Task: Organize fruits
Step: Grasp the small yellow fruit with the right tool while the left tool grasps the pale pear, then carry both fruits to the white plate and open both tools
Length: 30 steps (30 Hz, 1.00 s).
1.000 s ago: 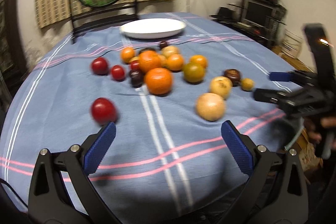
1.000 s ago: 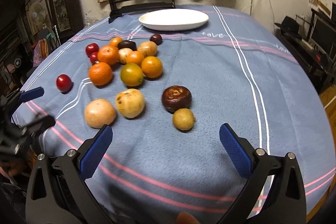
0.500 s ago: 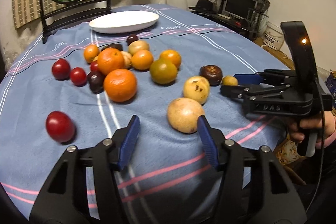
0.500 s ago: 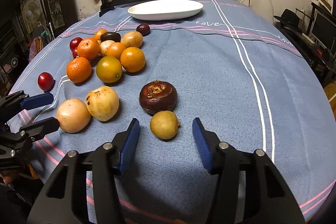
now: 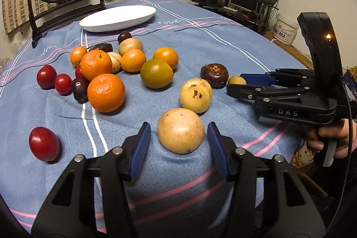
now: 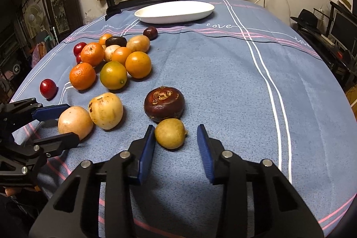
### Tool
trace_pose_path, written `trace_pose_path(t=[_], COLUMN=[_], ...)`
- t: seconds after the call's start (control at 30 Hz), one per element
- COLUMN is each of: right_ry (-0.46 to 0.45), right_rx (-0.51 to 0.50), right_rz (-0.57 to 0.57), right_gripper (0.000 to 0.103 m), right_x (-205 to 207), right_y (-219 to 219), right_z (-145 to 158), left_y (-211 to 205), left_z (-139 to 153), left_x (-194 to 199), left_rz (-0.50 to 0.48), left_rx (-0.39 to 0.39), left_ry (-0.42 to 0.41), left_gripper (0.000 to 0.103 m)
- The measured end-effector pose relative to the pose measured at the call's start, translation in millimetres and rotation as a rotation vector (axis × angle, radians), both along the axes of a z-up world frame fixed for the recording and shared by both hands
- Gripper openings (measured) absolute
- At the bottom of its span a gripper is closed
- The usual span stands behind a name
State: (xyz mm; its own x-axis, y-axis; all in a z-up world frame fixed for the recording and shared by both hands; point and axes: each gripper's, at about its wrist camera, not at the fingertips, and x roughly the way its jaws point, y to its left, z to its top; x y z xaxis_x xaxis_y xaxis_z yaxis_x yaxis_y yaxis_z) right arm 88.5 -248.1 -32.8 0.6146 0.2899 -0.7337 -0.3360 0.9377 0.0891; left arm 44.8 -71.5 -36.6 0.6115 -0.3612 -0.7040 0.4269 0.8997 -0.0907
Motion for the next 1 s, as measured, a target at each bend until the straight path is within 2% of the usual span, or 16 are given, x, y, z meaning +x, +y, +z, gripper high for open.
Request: trace_pose_path(t=[0.13, 0.3, 0.4, 0.6, 0.8, 1.0], right_ry=[-0.003, -0.008, -0.013, -0.016, -0.056, -0.131], right_rx=[-0.012, -0.031, -0.047, -0.052, -0.012, 0.016], right_rz=[0.003, 0.013, 0.032, 0.04, 0.064, 0.077], right_gripper=[0.04, 0.038, 0.03, 0.03, 0.03, 0.03], right_x=[-0.4, -2.1, -5.1, -4.4, -2.7, 23.8], right_y=[0.3, 3.6, 7.6, 8.3, 7.8, 17.0], right_z=[-0.2, -0.2, 1.1, 3.3, 24.3, 56.4], left_y=[-1.0, -1.4, -1.3, 3.8, 17.2, 36.3], left_z=[-2.5, -5.2, -4.8, -2.1, 21.9, 56.1], left_x=[2.5, 5.7, 4.5, 6.0, 13.4, 48.9], left_rz=[-0.001, -0.01, -0.014, -0.011, -0.036, -0.007], left_rx=[0.005, 0.003, 0.007, -0.029, -0.076, -0.112], left_ry=[0.014, 0.024, 0.027, 0.037, 0.026, 0.003], left_gripper=[0.054, 0.044, 0.044, 0.044, 0.044, 0.044])
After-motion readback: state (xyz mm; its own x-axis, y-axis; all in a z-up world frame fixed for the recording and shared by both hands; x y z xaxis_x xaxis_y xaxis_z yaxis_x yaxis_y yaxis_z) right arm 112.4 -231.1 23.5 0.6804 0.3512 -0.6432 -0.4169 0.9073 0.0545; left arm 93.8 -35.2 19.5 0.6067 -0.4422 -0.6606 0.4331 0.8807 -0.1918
